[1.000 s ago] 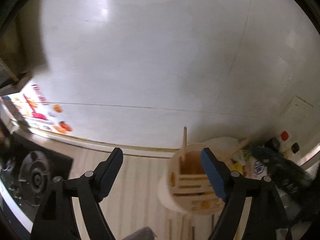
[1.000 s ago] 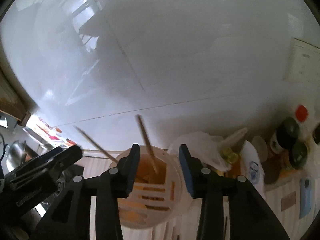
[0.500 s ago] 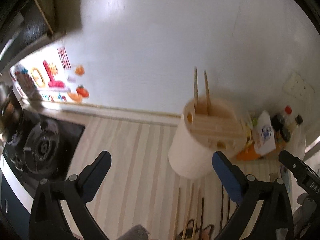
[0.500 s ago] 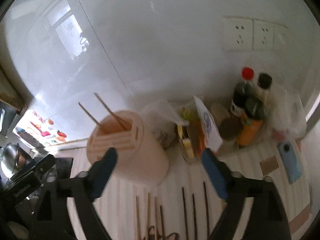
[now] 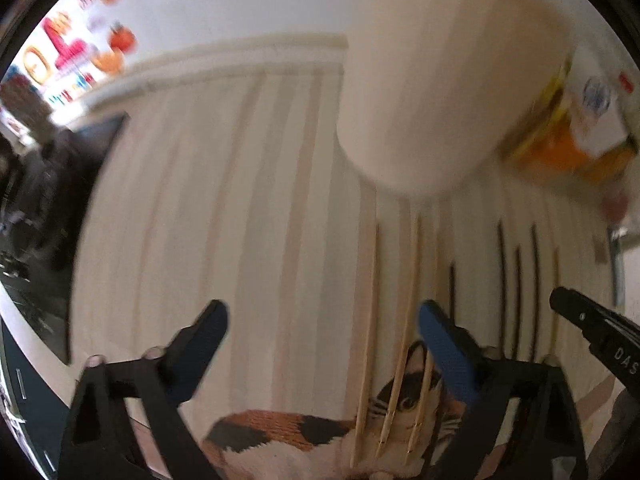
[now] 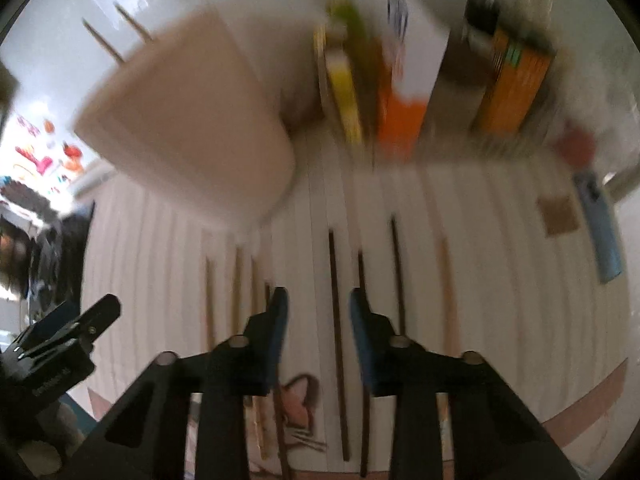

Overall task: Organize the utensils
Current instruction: 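Grasp a wooden chopstick with the left tool while the right tool grasps a dark one, then lift both held chopsticks off the mat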

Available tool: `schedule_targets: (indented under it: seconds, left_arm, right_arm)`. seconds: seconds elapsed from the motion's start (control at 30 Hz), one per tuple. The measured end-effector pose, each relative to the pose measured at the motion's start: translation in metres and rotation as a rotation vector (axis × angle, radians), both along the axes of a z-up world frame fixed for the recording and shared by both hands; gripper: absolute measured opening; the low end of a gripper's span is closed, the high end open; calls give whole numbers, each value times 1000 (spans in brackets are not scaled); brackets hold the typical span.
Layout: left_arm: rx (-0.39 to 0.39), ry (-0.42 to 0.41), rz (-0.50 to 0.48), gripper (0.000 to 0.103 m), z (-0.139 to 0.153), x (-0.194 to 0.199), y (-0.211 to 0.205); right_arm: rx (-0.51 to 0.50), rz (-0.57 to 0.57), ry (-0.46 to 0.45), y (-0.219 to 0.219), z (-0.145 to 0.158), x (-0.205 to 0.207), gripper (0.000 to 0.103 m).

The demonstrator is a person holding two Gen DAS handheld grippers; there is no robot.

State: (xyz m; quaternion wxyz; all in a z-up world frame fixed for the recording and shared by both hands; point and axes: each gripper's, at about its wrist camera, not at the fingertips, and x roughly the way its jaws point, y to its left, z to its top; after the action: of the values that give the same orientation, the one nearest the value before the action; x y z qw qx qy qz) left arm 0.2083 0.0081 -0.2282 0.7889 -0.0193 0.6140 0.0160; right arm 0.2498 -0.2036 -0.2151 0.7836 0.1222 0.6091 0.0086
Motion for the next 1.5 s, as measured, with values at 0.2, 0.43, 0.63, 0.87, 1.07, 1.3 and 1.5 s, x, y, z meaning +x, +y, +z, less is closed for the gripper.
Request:
schedule_targets:
  seconds: [0.2,0.43,0.63,0.87,1.07,1.3,1.5]
  left_arm:
    - [-31,136,-41,52,-49,-1,-16]
    - [17,117,-82,6,-57,-4,-29]
    - [36,122,-66,5,-54,-10,-11]
    - [57,150,-58,5,-49,-29,5]
    - [77,163,-85,5,-41,-34,7]
    - [98,204,-144,6,-44,-17,-6]
    - [105,213,-175,6,-60,-7,-5]
  right_arm:
    - [20,26,115,5,-46,-4,24]
    - [-22,39,202,13,-80,5,24]
    - [-115,76,233,29,-94,8,11]
    - [-124,101,263,46,-96,-3,6]
    - [-118,152,334,55,-100,-23,6]
    - [-149,187,380,67,-108,-5,7]
    - [-158,191,398,68,-109,4,7]
